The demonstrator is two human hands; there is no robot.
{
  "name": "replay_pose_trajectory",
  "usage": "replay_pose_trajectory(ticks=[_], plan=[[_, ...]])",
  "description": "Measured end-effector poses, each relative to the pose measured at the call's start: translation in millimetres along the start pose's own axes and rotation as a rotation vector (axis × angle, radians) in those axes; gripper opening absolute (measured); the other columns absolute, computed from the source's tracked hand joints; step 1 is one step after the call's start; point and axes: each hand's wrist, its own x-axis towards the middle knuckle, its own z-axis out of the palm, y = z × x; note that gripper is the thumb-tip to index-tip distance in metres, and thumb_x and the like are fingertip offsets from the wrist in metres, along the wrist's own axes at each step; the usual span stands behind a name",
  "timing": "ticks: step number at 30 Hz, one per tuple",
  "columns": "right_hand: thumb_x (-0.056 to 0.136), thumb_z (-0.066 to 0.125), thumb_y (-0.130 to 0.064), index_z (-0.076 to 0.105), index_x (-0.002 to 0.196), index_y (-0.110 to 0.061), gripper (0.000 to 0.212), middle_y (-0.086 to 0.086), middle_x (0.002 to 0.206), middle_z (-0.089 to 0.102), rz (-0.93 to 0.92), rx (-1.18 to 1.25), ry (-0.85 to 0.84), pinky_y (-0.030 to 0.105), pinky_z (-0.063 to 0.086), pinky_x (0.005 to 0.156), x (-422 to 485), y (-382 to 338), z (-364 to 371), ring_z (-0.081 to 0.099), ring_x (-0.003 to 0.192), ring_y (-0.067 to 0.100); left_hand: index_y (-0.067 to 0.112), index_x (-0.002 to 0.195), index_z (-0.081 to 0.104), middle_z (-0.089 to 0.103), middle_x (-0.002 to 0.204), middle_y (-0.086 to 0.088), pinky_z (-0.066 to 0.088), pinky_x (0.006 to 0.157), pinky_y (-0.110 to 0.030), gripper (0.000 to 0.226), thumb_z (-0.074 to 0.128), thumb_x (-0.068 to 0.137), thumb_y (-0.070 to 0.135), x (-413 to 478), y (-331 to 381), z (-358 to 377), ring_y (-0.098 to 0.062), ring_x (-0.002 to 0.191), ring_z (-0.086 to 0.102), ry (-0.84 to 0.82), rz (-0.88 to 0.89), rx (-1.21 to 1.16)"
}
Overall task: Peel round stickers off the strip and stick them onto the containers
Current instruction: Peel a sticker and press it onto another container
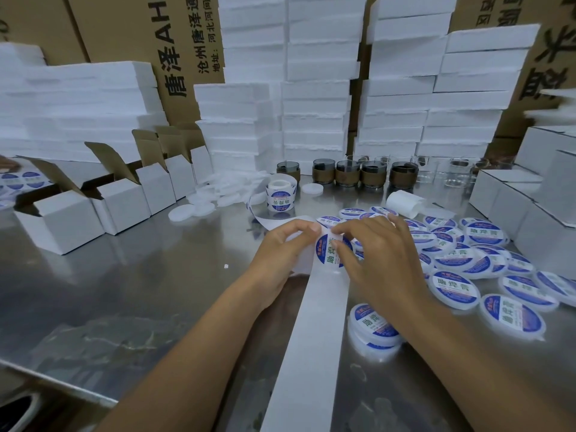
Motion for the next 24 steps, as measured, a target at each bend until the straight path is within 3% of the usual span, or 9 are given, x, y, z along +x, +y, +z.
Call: replay_pose_trajectory(ticks=[2,6,10,12,15,18,20,24], plan=[[0.078,0.072,-0.011,0.070,0.090,-0.014,0.012,0.002,0.082,0.069,0.002,0.008,-0.037,0.044,0.035,0.099,0.0,0.0,-0.5,0.064,0.085,0.024,0.025,0.072,0.069,0.072,0.099,-0.008,0.056,0.072,-0.031,0.015,0.065,0.086,0.024,1.4,-0.9,-0.1,-0.021,0.085,0.069,0.055,0.009,0.011],[0.080,0.067,-0.011,0.068,0.089,-0.014,0.010,0.003,0.086,0.064,-0.011,0.072,-0.127,0.031,0.036,0.080,1.2,0.3,-3.3,0.057,0.086,0.022,0.026,0.071,0.067,0.071,0.102,-0.005,0.056,0.082,-0.037,0.016,0.066,0.086,0.023,4.3,-3.4,0.1,-0.022,0.092,0.069,0.139,0.040,0.062],[0.081,0.063,-0.014,0.063,0.086,-0.020,0.008,-0.006,0.086,0.057,0.022,0.183,-0.168,0.026,0.036,0.079,2.0,0.7,-3.9,0.050,0.084,0.012,0.026,0.068,0.067,0.071,0.087,0.005,0.056,0.074,-0.030,0.018,0.067,0.086,0.025,9.2,-7.0,-1.6,-0.019,0.085,0.070,0.224,0.102,0.143],[0.079,0.063,-0.014,0.058,0.079,-0.022,0.009,-0.010,0.079,0.056,0.086,0.268,-0.153,0.027,0.040,0.077,2.2,0.6,-3.9,0.050,0.079,0.009,0.025,0.069,0.066,0.069,0.078,0.011,0.052,0.072,-0.023,0.017,0.066,0.086,0.026,11.0,-9.7,-2.6,-0.014,0.082,0.067,0.249,0.166,0.245],[0.074,0.061,-0.009,0.055,0.070,-0.019,0.013,-0.010,0.067,0.057,0.189,0.385,-0.075,0.029,0.045,0.065,3.9,-1.0,-4.9,0.054,0.070,0.011,0.026,0.068,0.065,0.065,0.072,0.020,0.042,0.067,-0.004,0.019,0.064,0.086,0.022,13.0,-13.0,-4.7,0.008,0.074,0.058,0.264,0.278,0.398],[0.073,0.058,-0.006,0.053,0.065,-0.015,0.013,-0.006,0.063,0.056,0.288,0.521,0.039,0.018,0.040,0.059,5.7,-2.4,-7.4,0.052,0.064,0.008,0.029,0.067,0.061,0.063,0.073,0.021,0.040,0.066,-0.008,0.021,0.064,0.087,0.022,14.8,-17.0,-6.3,0.012,0.074,0.054,0.250,0.343,0.510],[0.075,0.056,-0.006,0.054,0.066,-0.015,0.013,-0.006,0.065,0.057,0.372,0.627,0.076,0.013,0.038,0.057,7.4,-2.4,-9.0,0.050,0.064,0.005,0.026,0.069,0.061,0.063,0.077,0.018,0.040,0.072,-0.013,0.017,0.067,0.085,0.023,15.3,-18.3,-6.6,0.008,0.081,0.054,0.269,0.345,0.493],[0.080,0.057,-0.005,0.058,0.070,-0.021,0.019,-0.011,0.074,0.059,0.517,0.829,0.070,0.010,0.042,0.056,11.0,0.8,-9.8,0.053,0.069,0.003,0.025,0.073,0.061,0.065,0.084,0.015,0.041,0.072,-0.009,0.013,0.068,0.084,0.029,14.9,-8.2,-7.0,-0.003,0.089,0.061,0.404,0.321,0.262]])
